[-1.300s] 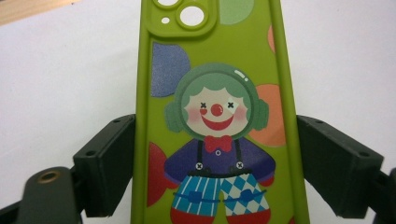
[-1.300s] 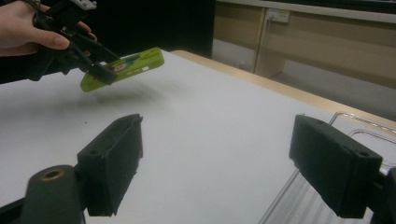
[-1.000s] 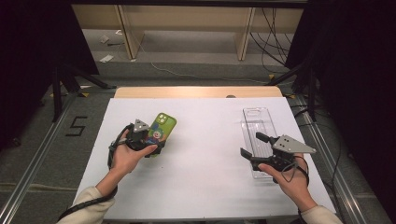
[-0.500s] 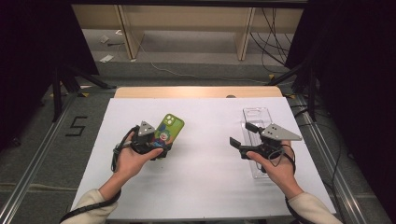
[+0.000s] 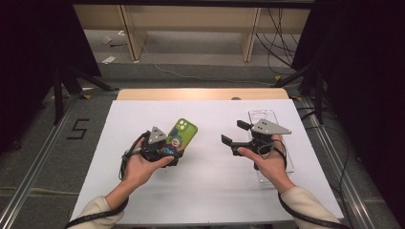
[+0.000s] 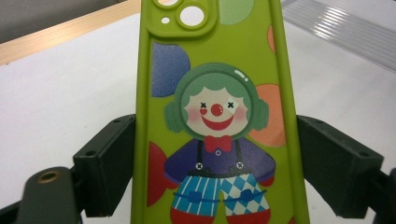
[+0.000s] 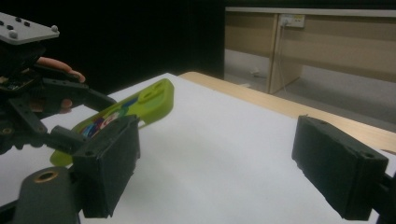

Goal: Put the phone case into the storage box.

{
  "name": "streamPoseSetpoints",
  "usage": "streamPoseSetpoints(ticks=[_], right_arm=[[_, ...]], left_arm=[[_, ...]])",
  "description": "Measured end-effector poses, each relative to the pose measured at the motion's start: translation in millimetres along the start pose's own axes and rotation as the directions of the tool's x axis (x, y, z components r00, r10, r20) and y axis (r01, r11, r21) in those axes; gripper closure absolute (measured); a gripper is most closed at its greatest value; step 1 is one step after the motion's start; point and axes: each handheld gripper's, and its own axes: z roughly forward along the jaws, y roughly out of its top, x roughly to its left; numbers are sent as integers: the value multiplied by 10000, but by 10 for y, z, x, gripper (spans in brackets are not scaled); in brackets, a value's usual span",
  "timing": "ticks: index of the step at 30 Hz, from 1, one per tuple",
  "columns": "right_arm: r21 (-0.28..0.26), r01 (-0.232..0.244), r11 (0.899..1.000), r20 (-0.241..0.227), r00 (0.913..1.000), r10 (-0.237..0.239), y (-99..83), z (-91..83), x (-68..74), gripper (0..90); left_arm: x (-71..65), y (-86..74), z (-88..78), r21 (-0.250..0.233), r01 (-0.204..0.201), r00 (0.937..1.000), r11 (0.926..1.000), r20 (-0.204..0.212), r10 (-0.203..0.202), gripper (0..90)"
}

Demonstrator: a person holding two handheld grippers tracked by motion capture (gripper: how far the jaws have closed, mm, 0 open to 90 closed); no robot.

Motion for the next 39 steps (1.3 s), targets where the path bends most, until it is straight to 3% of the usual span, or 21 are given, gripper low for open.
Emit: streamPoseSetpoints(ticks=[22,39], right_arm=[[156,-228,9996,-635,9977,238,82,418,131,165],[250,-240,9994,-852,9960,261,98,560,190,165]], left_arm=[[-331,25,64,-257,-630,9964,9977,558,644,163],[-415,39,70,-300,-764,9941,9966,745,785,163]])
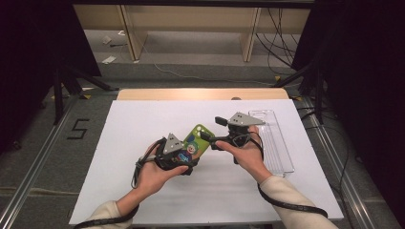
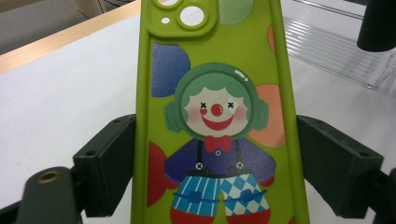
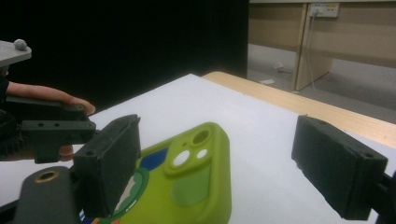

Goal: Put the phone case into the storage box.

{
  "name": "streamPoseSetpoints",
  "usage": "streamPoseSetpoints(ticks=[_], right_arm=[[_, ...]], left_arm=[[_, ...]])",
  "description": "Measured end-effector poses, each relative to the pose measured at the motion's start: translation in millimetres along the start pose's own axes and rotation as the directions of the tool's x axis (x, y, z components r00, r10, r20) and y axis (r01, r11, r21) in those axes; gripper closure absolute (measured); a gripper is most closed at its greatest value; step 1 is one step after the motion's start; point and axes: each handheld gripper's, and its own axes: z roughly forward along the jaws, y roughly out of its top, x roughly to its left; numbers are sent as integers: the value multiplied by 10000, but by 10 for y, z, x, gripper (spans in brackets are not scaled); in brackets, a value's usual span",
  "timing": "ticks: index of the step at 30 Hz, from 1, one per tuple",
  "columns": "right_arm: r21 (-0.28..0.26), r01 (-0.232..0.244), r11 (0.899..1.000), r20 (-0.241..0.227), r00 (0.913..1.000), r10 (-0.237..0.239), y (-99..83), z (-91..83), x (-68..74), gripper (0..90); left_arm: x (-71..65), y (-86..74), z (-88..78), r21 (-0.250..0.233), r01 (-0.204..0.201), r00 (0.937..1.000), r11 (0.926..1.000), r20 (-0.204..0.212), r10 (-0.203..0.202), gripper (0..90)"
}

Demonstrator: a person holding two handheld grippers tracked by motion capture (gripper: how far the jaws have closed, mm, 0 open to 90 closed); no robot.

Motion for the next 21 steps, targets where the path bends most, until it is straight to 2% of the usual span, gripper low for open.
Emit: streamPoseSetpoints(ticks=[21], right_arm=[[109,-163,9998,-86,9998,164,-17,94,29,166]], left_arm=[[-53,13,4,-128,-90,9999,9999,97,91,162]])
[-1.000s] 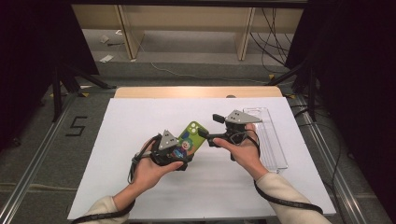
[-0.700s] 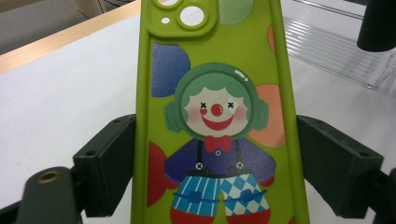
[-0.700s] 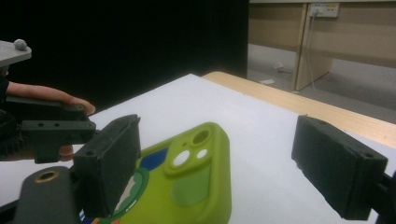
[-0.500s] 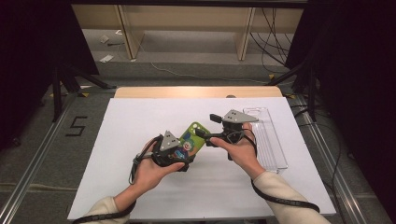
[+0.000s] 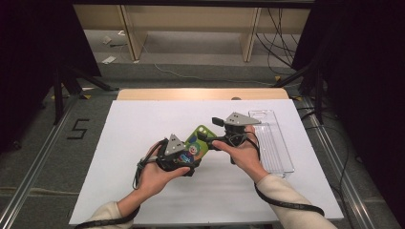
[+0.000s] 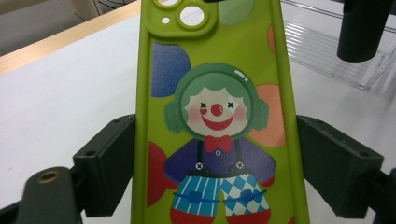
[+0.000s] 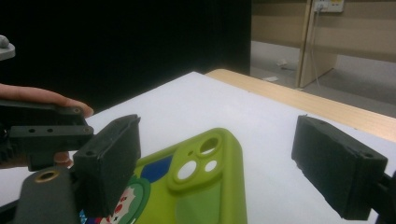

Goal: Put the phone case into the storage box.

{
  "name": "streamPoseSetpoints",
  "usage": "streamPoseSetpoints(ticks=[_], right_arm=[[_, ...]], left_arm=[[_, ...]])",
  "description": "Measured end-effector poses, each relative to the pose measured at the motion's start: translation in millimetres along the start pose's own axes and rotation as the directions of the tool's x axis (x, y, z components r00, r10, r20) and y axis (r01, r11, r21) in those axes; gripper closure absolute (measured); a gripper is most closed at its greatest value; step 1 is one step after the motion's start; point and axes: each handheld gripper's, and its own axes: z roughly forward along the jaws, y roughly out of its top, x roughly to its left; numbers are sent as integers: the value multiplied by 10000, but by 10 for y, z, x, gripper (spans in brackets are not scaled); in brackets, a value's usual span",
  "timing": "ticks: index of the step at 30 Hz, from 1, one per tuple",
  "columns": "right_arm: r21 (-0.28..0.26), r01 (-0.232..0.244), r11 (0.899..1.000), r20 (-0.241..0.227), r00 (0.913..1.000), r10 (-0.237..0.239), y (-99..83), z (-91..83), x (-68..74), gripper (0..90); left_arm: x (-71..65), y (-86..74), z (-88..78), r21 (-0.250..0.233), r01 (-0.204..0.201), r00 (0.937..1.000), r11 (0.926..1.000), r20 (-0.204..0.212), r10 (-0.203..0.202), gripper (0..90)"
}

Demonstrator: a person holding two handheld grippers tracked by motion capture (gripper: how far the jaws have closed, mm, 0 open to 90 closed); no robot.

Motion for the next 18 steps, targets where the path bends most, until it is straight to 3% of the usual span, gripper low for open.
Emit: streamPoseSetpoints(ticks=[10,18], right_arm=[[123,-126,9998,-90,9999,127,-28,56,-8,172],[308,-293,9991,-201,9993,300,-58,99,-22,211]], left_arm=[[-27,4,-1,15,117,9996,9999,268,-117,163],[-26,1,-1,49,112,9998,9999,177,-113,163]])
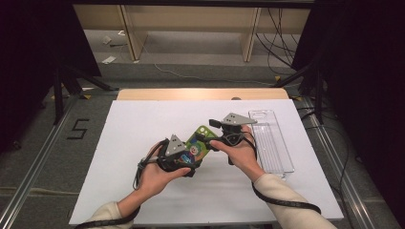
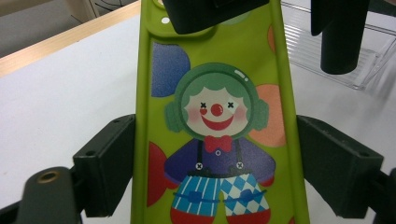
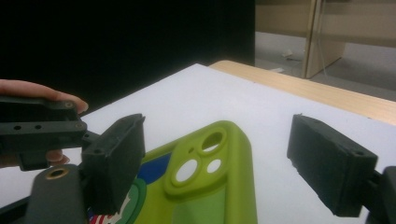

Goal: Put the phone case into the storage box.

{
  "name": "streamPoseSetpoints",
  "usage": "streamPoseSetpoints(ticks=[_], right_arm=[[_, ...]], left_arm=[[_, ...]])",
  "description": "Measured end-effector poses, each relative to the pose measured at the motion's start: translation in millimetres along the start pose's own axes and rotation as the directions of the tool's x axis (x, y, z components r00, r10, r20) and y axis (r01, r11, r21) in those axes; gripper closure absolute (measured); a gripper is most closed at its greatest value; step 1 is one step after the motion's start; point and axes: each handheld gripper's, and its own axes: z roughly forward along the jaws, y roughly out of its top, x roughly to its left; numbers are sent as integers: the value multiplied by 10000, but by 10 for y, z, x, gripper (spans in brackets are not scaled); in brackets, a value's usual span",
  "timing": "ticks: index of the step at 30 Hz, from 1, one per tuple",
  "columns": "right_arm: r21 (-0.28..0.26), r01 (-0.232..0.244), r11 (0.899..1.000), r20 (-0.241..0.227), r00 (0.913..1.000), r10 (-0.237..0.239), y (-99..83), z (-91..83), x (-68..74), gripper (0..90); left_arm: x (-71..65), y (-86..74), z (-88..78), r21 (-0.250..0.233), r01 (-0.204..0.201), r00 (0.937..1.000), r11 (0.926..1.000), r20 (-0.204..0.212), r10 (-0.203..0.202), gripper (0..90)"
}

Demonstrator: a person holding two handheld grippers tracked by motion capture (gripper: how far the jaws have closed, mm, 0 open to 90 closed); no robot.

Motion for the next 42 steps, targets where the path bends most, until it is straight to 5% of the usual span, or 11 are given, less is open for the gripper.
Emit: streamPoseSetpoints(ticks=[15,38,42], right_arm=[[196,-240,9995,-150,9996,243,-22,48,-8,294],[189,-1276,9916,-550,9902,1284,10,28,-40,609],[-6,-1505,9886,-757,9858,1500,47,-9,-44,676]], left_arm=[[13,6,0,-160,-90,10000,9998,-22,90,162],[35,-21,29,-148,97,9996,9998,262,-94,160],[28,-20,32,-193,-217,9996,9996,193,220,160]])
